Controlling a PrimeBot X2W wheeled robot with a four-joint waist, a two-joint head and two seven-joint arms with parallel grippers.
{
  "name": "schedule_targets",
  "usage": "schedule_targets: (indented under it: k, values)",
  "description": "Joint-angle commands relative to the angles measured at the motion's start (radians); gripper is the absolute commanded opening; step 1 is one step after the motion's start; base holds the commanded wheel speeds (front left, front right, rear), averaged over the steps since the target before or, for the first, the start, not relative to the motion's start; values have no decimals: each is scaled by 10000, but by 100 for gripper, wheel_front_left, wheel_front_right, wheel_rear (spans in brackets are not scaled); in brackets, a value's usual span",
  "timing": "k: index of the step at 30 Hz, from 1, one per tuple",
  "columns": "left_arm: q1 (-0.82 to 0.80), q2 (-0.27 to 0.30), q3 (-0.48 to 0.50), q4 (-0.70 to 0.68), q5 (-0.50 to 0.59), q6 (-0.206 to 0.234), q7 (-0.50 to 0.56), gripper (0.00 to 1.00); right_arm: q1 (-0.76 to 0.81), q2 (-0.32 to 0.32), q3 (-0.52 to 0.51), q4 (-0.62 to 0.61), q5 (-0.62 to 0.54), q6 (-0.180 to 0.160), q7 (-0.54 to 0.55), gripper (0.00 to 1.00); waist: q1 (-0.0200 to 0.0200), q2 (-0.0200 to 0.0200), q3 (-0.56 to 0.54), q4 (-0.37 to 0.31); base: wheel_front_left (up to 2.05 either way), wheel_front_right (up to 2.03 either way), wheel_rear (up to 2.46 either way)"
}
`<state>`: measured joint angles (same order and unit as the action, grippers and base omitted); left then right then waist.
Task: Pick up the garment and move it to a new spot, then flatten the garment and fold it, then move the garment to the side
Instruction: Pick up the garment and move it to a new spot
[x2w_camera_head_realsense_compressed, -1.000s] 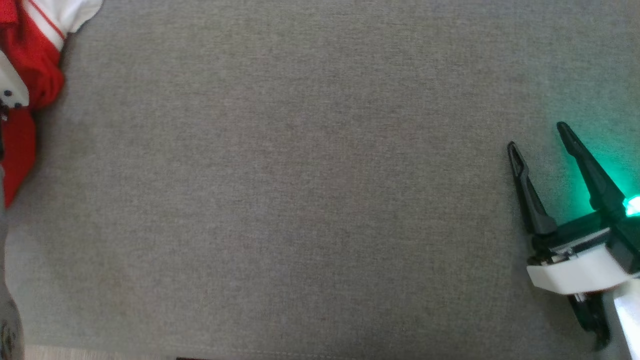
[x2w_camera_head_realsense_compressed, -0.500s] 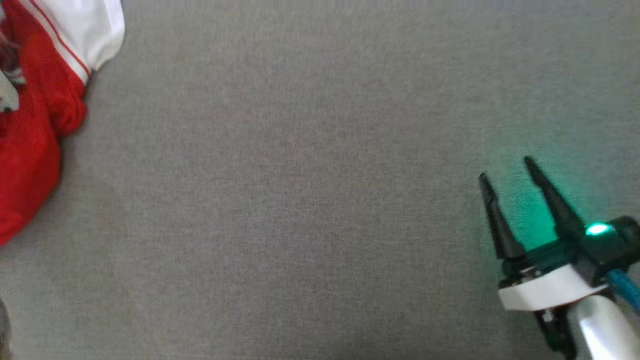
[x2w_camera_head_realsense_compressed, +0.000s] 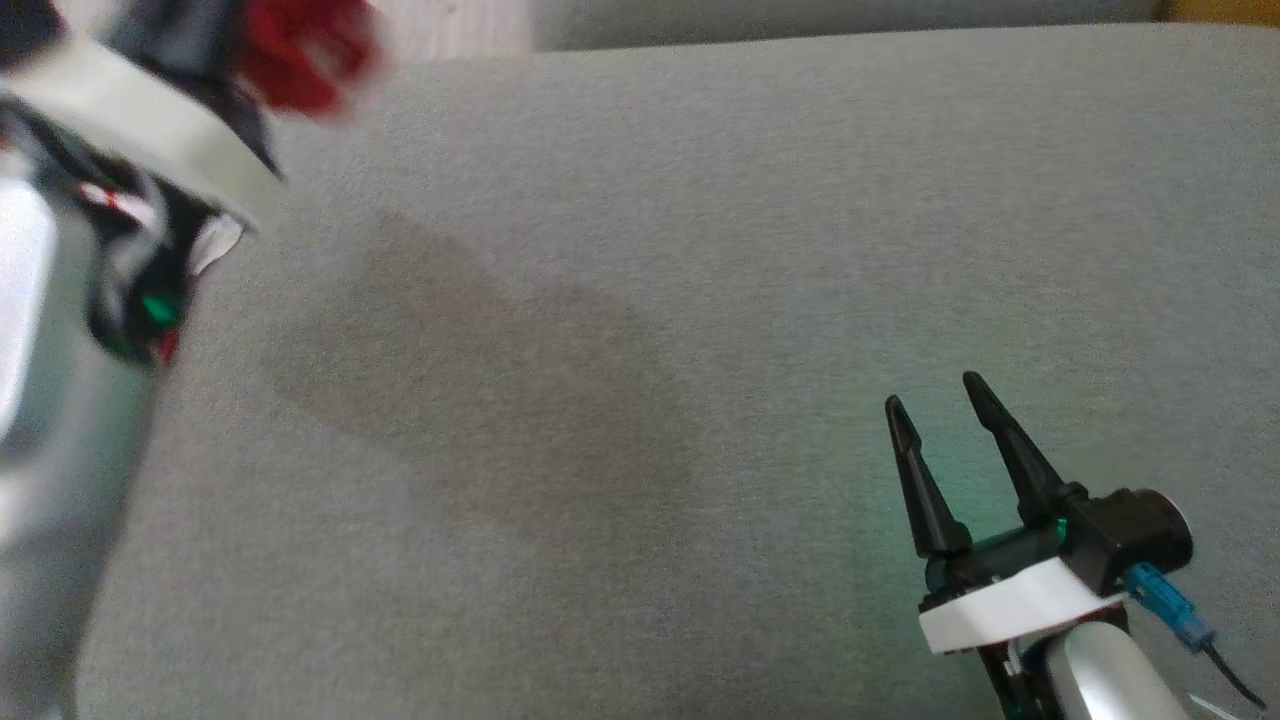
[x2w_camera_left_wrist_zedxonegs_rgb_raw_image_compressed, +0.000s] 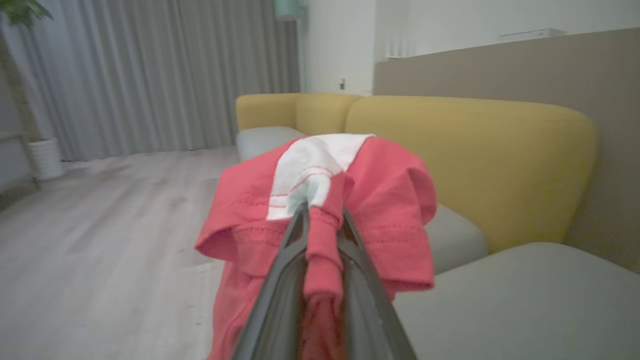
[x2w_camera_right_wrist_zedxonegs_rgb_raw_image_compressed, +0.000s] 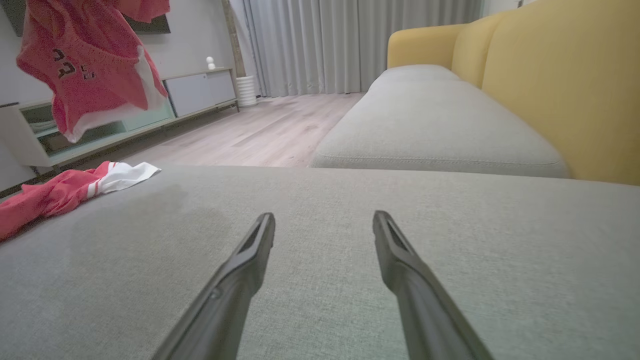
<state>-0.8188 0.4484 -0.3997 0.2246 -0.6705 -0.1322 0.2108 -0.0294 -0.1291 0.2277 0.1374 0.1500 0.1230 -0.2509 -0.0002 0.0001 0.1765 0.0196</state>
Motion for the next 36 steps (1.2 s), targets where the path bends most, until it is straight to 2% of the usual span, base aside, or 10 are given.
schedule_targets:
  k: [1, 7, 13, 16, 21, 27, 28, 29, 30, 36]
  values:
    - [67, 555, 248, -1068, -386, 17, 308, 0, -63, 69, 194, -342, 102, 77, -104, 100, 2, -1, -270, -401, 0, 0, 0]
    - [2640, -151, -688, -4619, -2136, 339, 1430, 0, -182, 293, 294, -417, 146, 77, -106, 100, 2, -1, -217, -1222, 0, 0, 0]
    - [3966, -904, -1564, -5228, -2768, 698, 1595, 0, -373, 479, 425, -421, 192, 77, -107, 100, 2, -1, -49, -2020, 0, 0, 0]
    - [4182, -1305, -1655, -4536, -3038, 869, 1478, 0, -479, 568, 510, -404, 234, 77, -107, 100, 2, -1, 42, -2423, 0, 0, 0]
    - [3642, -1641, -1115, -2040, -3080, 1099, 977, 0, -728, 640, 646, -351, 235, 77, -108, 100, 2, -1, 198, -3003, 0, 0, 0]
    - [2573, -1667, -566, 1079, -2739, 927, 2, 0, -961, 695, 768, -305, 261, 77, -108, 100, 2, -1, 347, -3444, 0, 0, 0]
    - [2404, -1643, -540, 1499, -2567, 874, -277, 13, -981, 702, 780, -290, 265, 77, -108, 100, 2, -1, 351, -3478, 0, 0, 0]
    - [2258, -1628, -471, 1933, -2393, 933, -595, 42, -992, 709, 793, -275, 264, 77, -108, 100, 2, -1, 350, -3505, 0, 0, 0]
    - [2111, -1607, -451, 2295, -2179, 953, -942, 100, -998, 716, 807, -265, 261, 77, -108, 100, 2, -1, 351, -3525, 0, 0, 0]
    - [1901, -1287, -812, 3491, -701, 1031, -2973, 100, -904, 747, 697, -212, 192, 77, -108, 100, 2, -1, 142, -3398, 0, 0, 0]
